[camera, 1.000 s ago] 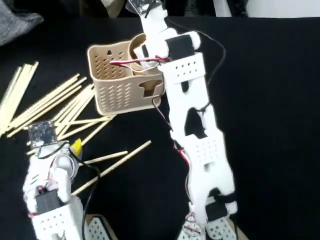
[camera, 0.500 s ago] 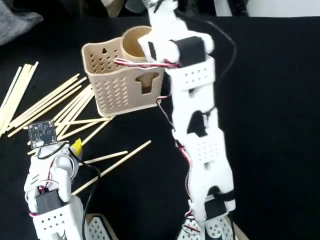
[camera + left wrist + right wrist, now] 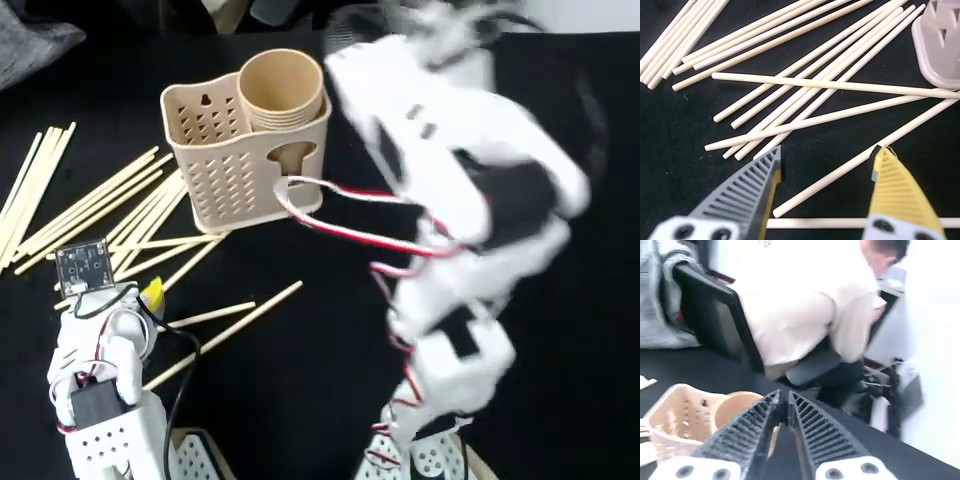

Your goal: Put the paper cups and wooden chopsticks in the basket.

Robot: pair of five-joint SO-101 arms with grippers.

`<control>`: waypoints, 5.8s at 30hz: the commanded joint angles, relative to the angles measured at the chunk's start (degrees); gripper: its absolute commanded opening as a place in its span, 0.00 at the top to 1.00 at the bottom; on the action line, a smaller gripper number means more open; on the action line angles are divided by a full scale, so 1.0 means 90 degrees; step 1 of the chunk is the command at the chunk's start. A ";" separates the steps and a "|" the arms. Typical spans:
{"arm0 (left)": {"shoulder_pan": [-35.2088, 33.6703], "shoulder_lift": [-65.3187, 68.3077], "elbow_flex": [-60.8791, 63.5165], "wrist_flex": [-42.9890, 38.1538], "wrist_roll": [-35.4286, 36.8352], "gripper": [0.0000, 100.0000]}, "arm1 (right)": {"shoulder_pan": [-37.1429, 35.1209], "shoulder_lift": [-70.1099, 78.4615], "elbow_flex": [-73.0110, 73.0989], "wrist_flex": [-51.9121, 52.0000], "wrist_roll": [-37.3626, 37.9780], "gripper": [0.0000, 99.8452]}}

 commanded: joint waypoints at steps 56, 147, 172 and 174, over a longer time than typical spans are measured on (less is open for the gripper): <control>0.2437 1.4935 -1.6757 0.4718 0.1495 0.93 | 0.2422 -0.5289 1.7734 -0.8107 0.1114 0.99; 0.1070 1.6537 -1.4110 0.3487 -0.5372 0.94 | 0.2716 -0.5280 1.7744 -0.8371 0.1084 0.99; 0.1480 1.5131 -1.5223 0.4708 -0.3350 0.97 | 0.2716 -0.5280 1.7744 -0.8371 0.1084 0.99; 0.1480 1.4720 -1.5223 0.4708 -0.3018 0.97 | 0.2716 -0.5280 1.7744 -0.8371 0.1084 0.99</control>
